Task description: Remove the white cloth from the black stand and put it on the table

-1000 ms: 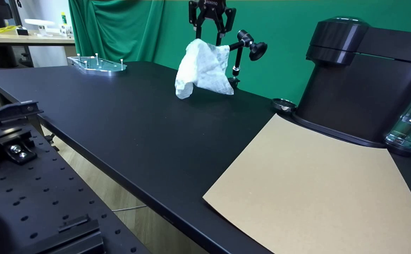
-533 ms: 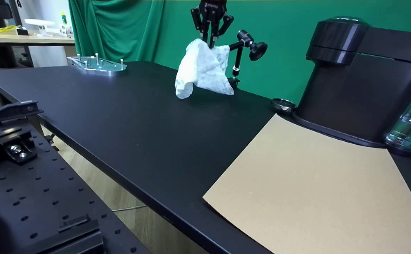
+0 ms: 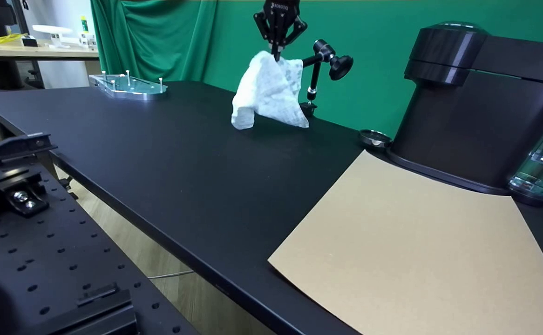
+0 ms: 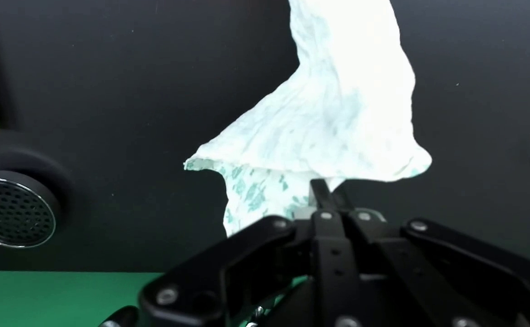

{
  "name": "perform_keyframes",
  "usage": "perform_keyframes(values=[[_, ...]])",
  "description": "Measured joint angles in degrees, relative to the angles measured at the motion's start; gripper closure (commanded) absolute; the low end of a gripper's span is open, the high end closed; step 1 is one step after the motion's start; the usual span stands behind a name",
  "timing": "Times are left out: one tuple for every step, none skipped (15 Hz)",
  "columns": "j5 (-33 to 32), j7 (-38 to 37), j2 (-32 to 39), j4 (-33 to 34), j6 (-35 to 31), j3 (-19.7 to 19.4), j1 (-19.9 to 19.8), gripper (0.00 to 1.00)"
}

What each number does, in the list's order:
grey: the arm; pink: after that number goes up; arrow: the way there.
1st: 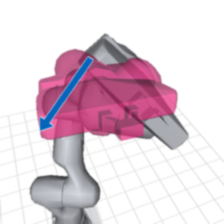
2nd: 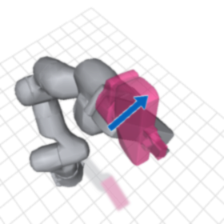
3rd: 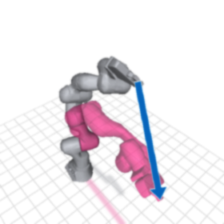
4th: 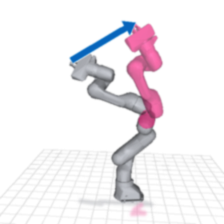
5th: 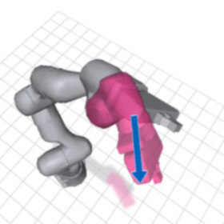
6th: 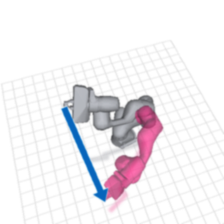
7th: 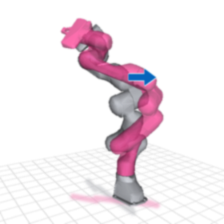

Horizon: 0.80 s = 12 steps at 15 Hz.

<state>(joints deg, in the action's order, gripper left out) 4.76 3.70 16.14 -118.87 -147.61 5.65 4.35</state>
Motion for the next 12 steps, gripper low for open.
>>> perform_keyframes(values=[[0.1,0.0,-0.3,-0.1,0.1,0.0,0.0,1.0],[0.4,0.0,-1.0,-0.3,0.2,0.0,0.0,1.0],[1.0,0.0,-1.9,-0.9,0.3,0.0,0.0,1.0],[1.3,-0.2,-3.2,-1.7,0.6,0.0,0.0,1.0],[1.9,-0.3,-4.8,-2.8,1.0,0.0,0.0,1.0],[2.4,-0.4,-6.5,-4.1,1.2,0.0,0.0,1.0],[3.2,-0.5,-8.6,-5.8,1.3,0.0,0.0,1.0],[3.5,-0.8,-10.7,-7.6,1.3,0.0,0.0,1.0],[3.9,-1.4,-13.1,-9.7,1.3,-0.1,0.0,1.0],[4.1,-2.0,-15.5,-11.8,1.4,-0.1,-0.1,1.0],[4.2,-2.8,-18.0,-14.1,1.5,-0.2,-0.1,1.0],[4.2,-3.7,-20.4,-16.3,1.8,-0.3,-0.1,1.0]])
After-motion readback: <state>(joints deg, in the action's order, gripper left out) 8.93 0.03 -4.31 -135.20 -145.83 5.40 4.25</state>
